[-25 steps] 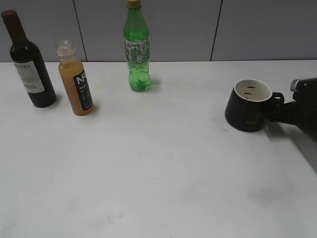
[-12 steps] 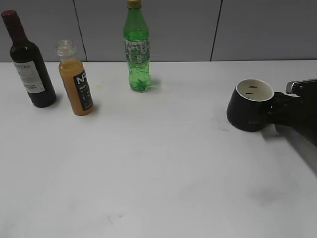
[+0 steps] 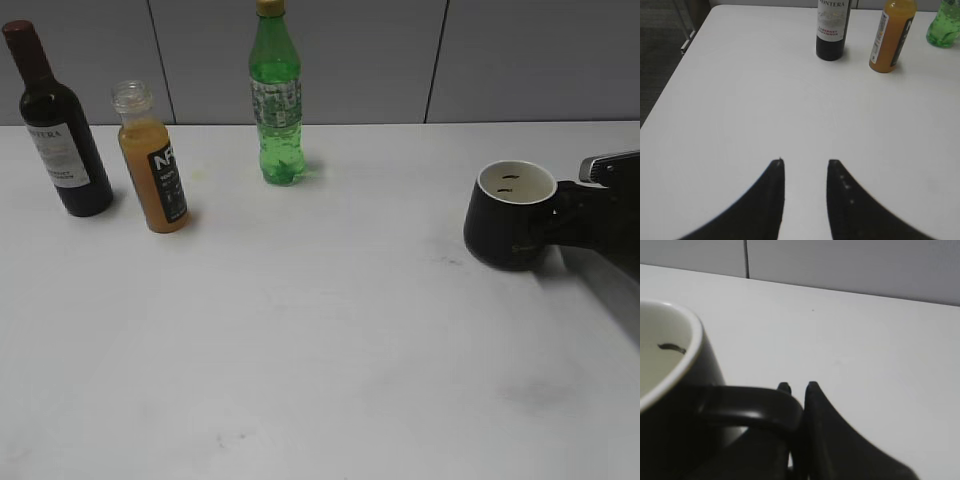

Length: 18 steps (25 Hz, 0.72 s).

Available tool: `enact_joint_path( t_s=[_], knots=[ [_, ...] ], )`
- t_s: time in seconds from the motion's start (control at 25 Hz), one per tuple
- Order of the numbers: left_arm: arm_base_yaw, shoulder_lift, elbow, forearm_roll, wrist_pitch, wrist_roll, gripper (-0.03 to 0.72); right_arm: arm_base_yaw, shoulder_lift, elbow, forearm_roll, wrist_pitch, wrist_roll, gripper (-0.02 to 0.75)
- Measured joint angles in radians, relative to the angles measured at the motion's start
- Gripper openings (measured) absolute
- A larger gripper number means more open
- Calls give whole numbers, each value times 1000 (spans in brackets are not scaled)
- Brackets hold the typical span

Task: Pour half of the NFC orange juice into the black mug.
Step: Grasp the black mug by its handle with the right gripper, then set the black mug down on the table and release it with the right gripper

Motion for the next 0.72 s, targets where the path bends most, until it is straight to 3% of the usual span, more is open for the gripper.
enact_joint_path(
  t_s=[0.16,0.32,0.72],
  knots=[
    [0,0,0,0,0,0,235,22,-79,18,2,28,-8,45],
    [0,0,0,0,0,0,235,97,-176,39,24,26,-5,43],
    [0,0,0,0,0,0,235,488,-261,82,191,27,-3,43]
  ],
)
